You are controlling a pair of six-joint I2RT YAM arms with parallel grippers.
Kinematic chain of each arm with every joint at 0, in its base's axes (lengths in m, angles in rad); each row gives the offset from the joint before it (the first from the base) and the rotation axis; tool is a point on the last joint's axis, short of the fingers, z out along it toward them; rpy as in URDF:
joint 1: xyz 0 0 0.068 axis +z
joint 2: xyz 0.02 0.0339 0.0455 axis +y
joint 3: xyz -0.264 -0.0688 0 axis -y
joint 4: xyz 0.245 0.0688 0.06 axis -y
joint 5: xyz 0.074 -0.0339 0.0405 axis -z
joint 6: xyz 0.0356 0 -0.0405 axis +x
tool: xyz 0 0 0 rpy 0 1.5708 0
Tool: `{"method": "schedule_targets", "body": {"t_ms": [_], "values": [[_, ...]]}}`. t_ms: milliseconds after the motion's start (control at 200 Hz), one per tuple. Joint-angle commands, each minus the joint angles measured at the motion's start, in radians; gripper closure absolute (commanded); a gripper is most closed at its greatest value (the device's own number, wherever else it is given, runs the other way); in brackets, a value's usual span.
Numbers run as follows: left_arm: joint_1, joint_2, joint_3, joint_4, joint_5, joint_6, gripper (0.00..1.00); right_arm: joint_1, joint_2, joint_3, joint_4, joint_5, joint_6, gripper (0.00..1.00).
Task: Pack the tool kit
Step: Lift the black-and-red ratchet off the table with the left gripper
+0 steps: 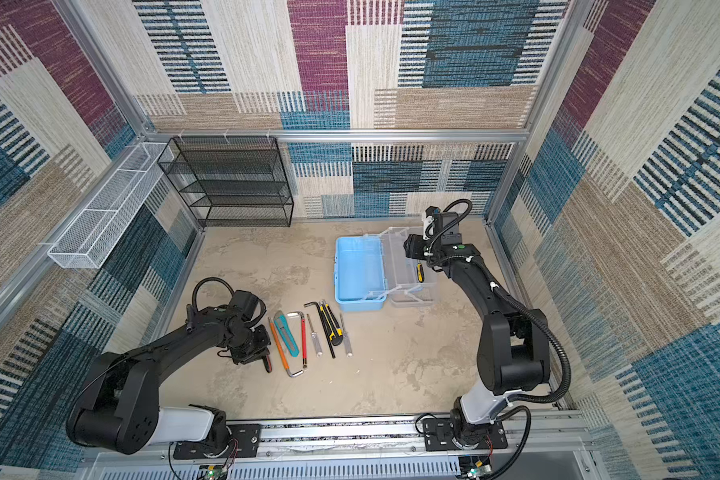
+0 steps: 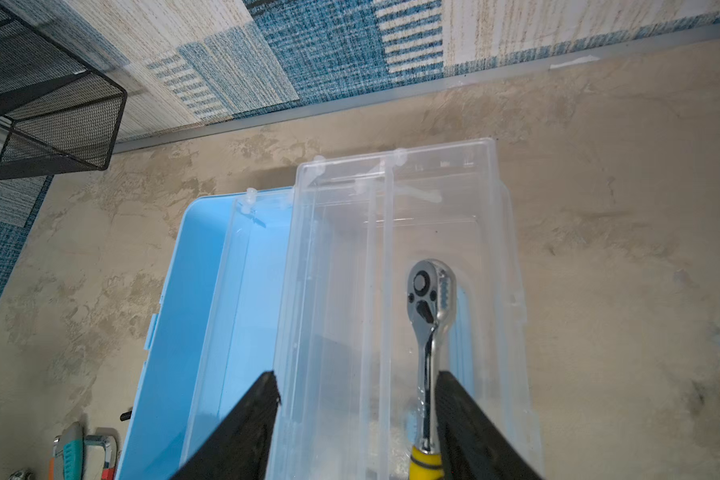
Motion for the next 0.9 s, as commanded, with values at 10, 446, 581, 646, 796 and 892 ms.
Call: {"method": "schedule_targets", "body": {"t_ms": [10, 446, 581, 646, 796, 892], "values": [[0.000, 0.049, 0.007, 0.016, 0.022, 0.042, 1.00, 0.001, -0.008, -0.006, 0.035, -0.002, 0.010, 0.37], [-0.001, 0.007, 0.052, -0.071, -0.026, 0.014, 0.73, 0.001, -0.006, -0.012, 0.037, 0.006, 0.011, 0.37], [-0.001, 0.016, 0.068, -0.083, -0.029, 0.016, 0.62, 0.001, 0.003, -0.007, 0.039, -0.005, 0.013, 0.37], [0.000, 0.024, 0.077, -0.088, -0.034, 0.018, 0.61, 0.001, 0.006, -0.006, 0.041, -0.006, 0.014, 0.37], [-0.001, 0.053, 0.097, -0.097, -0.052, 0.034, 0.65, 0.001, 0.006, -0.005, 0.039, -0.001, 0.014, 0.37], [0.001, 0.074, 0.108, -0.095, -0.059, 0.040, 0.76, 0.001, 0.005, -0.005, 0.036, 0.003, 0.011, 0.37]]}}
